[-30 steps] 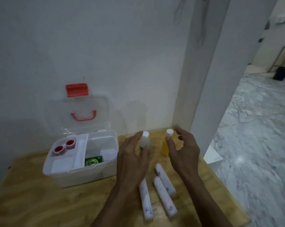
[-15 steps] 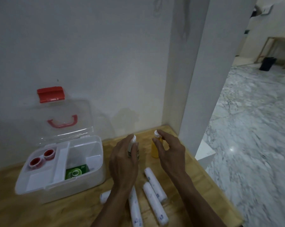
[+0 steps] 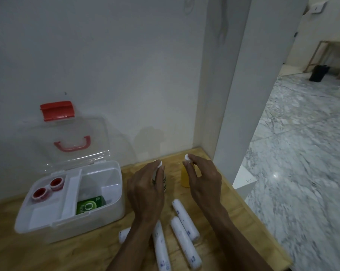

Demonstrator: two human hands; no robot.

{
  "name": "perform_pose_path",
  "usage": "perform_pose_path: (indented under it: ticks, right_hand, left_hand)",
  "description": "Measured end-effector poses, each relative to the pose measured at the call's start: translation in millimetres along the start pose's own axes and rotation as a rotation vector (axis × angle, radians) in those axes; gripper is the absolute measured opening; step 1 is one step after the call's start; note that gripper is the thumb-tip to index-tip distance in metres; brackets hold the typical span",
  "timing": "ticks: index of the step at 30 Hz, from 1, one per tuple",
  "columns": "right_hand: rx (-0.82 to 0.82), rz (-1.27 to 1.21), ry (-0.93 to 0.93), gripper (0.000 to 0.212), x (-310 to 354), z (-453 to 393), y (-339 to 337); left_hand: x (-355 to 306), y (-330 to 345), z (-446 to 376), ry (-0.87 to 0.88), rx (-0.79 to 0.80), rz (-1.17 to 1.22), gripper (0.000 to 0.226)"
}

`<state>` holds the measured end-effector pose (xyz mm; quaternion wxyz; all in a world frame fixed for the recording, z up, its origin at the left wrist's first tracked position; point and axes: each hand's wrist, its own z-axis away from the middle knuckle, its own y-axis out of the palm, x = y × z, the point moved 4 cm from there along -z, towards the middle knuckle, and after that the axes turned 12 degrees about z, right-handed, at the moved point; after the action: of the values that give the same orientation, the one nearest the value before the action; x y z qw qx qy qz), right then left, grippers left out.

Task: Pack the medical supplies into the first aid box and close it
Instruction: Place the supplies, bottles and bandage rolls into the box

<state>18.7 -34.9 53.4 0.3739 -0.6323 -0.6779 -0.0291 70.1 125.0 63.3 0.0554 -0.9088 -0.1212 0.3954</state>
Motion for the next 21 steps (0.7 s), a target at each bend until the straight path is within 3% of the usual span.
perform_pose_path:
  ticks: [11, 21]
  right_hand:
    - [-0.034, -0.063, -0.059, 0.020, 32.3, -9.6, -24.7]
    - [-0.057, -0.160, -0.203, 0.019, 106.6, -26.1, -47.7]
  left_hand:
    - [-29.7, -19.7, -8.2, 0.003, -0.001, 0.071, 0.020]
    - [-62.0, -81.3, -34.6, 0.131, -0.063, 0.031, 0.023]
